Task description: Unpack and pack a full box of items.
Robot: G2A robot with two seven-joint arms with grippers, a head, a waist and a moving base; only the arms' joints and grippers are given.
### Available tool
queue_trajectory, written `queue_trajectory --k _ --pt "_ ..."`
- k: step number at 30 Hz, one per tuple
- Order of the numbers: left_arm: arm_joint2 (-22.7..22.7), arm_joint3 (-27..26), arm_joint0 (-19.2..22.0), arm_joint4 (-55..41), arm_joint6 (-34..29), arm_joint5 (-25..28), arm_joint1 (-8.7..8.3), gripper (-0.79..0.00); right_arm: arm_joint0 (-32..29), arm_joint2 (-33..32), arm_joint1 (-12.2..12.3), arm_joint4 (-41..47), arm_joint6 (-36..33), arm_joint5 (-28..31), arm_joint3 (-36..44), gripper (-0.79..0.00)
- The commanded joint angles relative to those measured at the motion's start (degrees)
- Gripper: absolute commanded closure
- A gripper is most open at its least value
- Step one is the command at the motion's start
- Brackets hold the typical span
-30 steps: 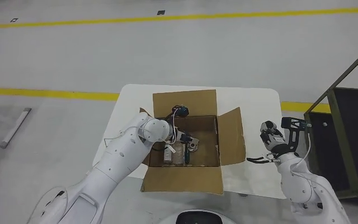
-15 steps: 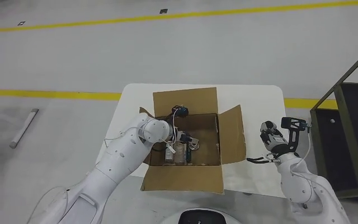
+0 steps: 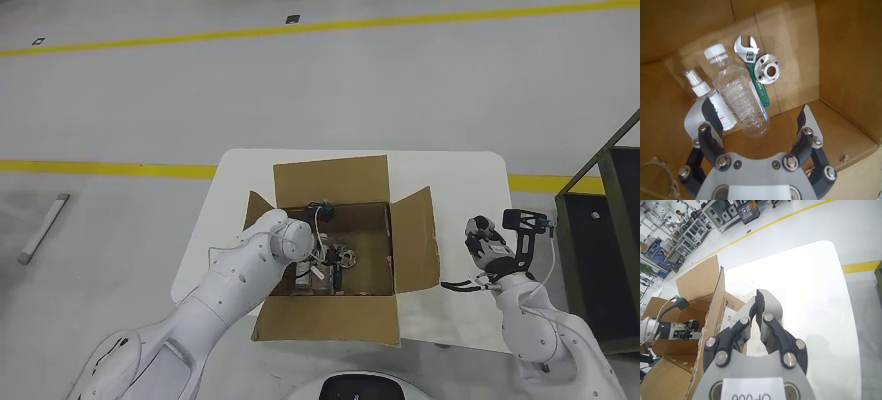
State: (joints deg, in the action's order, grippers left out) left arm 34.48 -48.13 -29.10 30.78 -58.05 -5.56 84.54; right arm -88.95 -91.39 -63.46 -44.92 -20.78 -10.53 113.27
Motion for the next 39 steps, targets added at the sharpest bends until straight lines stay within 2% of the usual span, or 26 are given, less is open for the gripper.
queue_trajectory --k 1,3,16,22,31,39 --pt "-0.7 2.2 0.6 -1.1 -0.4 0.8 0.98 -0.785 0.0 0.0 0.0 0.0 0.0 0.0 0.0 0.000" --pt "-1.4 4.2 1.3 -1.9 -0.7 2.3 1.82 -0.785 0.0 0.0 0.0 0.0 0.0 0.0 0.0 0.000" --pt "-1.5 4.4 1.1 -1.6 -0.5 2.2 1.80 -0.785 0.0 0.0 0.0 0.0 0.0 0.0 0.0 0.000" --pt "-1.0 4.2 0.0 -0.1 3.2 1.0 1.98 -0.785 0.0 0.0 0.0 0.0 0.0 0.0 0.0 0.000" --pt "-2.4 6.2 -1.0 3.5 6.7 -1.0 3.19 -0.785 0.0 0.0 0.0 0.0 0.0 0.0 0.0 0.000" --pt "-2.5 9.1 -0.8 4.0 7.2 -1.2 4.41 -0.785 0.0 0.0 0.0 0.0 0.0 0.0 0.0 0.000"
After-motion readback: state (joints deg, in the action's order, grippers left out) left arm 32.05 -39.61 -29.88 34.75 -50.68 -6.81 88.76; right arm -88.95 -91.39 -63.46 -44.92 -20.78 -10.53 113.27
